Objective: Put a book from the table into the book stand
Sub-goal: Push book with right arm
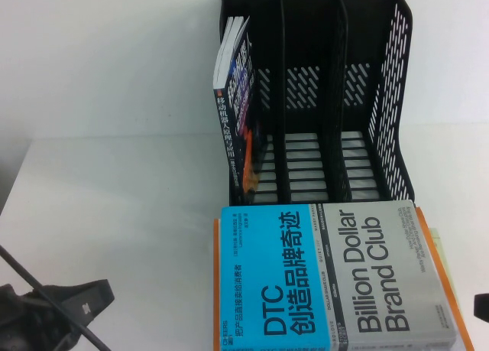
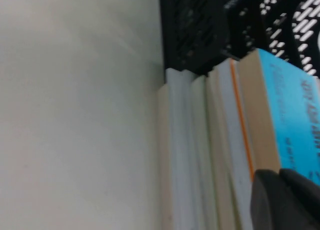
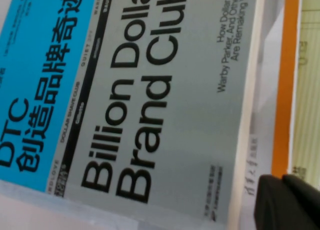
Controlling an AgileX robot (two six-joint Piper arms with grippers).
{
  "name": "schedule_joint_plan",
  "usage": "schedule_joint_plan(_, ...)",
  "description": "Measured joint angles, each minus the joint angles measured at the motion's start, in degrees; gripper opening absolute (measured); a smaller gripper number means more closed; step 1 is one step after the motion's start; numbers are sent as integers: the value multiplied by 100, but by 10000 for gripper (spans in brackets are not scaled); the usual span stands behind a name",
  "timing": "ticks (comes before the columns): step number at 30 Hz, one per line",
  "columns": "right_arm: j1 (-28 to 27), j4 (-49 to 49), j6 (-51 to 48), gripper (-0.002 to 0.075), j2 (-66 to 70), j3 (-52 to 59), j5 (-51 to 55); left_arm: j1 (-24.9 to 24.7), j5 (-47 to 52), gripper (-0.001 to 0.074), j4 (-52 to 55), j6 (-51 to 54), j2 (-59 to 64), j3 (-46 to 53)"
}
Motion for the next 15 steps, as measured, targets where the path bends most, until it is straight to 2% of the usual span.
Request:
schedule_joint_plan(6,0,915,-1053,-2,1131,-322,-89,0,241,-3,-1191,882,0,0)
schedule_joint_plan(15,47,1186,-1405,-2,2326,-726,-54,0,429,-3,-1621,884,0,0)
